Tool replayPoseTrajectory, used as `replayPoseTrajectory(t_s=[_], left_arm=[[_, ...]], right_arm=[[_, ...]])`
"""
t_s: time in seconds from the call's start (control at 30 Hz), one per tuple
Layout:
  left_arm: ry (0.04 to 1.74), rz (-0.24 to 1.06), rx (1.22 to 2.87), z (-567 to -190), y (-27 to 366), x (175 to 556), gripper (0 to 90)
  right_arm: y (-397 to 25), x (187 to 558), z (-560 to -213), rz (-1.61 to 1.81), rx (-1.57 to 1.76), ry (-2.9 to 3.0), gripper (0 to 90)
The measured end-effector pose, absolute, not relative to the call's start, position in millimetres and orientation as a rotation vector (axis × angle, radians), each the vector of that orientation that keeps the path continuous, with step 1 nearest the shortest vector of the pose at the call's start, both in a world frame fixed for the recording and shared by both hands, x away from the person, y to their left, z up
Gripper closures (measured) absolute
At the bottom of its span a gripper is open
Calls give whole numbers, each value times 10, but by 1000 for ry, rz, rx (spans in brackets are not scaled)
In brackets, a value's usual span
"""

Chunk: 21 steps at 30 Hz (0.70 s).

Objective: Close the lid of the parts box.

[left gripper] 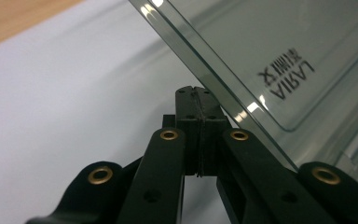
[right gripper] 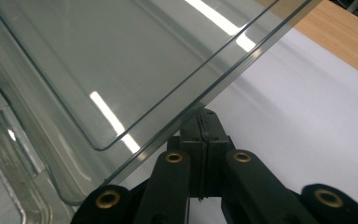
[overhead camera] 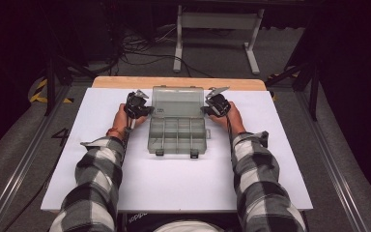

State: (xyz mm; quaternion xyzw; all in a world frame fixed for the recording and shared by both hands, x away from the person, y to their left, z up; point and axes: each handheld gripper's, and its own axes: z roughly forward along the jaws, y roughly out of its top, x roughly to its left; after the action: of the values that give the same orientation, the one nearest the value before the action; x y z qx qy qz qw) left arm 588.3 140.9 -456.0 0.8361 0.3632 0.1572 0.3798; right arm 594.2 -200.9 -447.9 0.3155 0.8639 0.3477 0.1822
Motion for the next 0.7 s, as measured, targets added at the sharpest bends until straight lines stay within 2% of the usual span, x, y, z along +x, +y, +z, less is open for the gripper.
replayPoseTrajectory(t_s=[0.37,0.7], left_arm=[[940,434,2075,-4515,1432,5894,853],[886,471,1993,-4359,1491,5858,822]], right_arm=[[-2037,5928,-4443,1076,890,2358,900],[-2071,5894,-4341,1211,876,2311,900]])
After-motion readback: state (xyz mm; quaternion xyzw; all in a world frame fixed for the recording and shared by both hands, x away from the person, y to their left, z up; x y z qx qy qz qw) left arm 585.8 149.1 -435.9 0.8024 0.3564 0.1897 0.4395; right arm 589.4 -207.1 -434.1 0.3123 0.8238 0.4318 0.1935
